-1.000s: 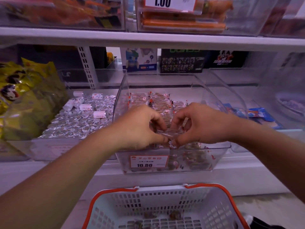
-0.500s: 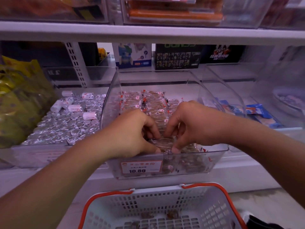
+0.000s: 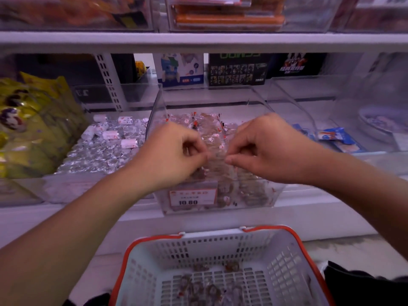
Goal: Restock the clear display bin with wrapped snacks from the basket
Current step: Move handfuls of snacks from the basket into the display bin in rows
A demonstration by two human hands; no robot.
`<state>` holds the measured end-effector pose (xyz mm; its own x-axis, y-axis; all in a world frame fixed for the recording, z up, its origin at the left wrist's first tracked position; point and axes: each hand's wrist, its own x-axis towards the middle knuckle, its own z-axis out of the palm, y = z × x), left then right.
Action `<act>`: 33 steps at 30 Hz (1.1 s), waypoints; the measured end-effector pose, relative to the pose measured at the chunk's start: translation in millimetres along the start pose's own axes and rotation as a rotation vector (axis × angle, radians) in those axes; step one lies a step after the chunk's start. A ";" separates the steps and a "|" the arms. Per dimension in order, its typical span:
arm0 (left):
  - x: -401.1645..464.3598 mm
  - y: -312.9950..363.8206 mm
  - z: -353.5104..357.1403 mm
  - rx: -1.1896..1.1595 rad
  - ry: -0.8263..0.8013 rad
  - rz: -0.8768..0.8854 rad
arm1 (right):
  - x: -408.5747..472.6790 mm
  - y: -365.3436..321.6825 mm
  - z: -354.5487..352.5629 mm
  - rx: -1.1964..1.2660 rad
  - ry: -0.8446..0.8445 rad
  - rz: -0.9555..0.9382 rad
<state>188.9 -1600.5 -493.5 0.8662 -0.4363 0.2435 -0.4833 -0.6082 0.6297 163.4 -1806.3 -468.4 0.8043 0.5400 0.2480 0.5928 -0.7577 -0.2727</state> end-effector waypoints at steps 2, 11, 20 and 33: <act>-20.1 1.2 -9.2 -0.130 -0.053 0.062 | -23.2 -6.4 -3.9 0.127 -0.197 -0.006; -130.4 -77.7 141.9 0.277 -1.089 -0.572 | -131.4 -11.3 238.0 0.135 -1.192 0.441; -250.7 -158.6 276.3 -0.068 -0.882 -1.137 | -230.2 -5.5 400.2 0.531 -0.817 1.070; -250.1 -206.1 337.8 -0.249 -0.414 -1.157 | -204.8 -0.6 451.5 0.575 -0.407 1.113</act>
<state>29.0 -1590.0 -933.4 0.6400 0.0658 -0.7656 0.6088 -0.6513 0.4530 16.7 -1751.0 -938.7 0.7648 -0.1199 -0.6330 -0.5390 -0.6573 -0.5267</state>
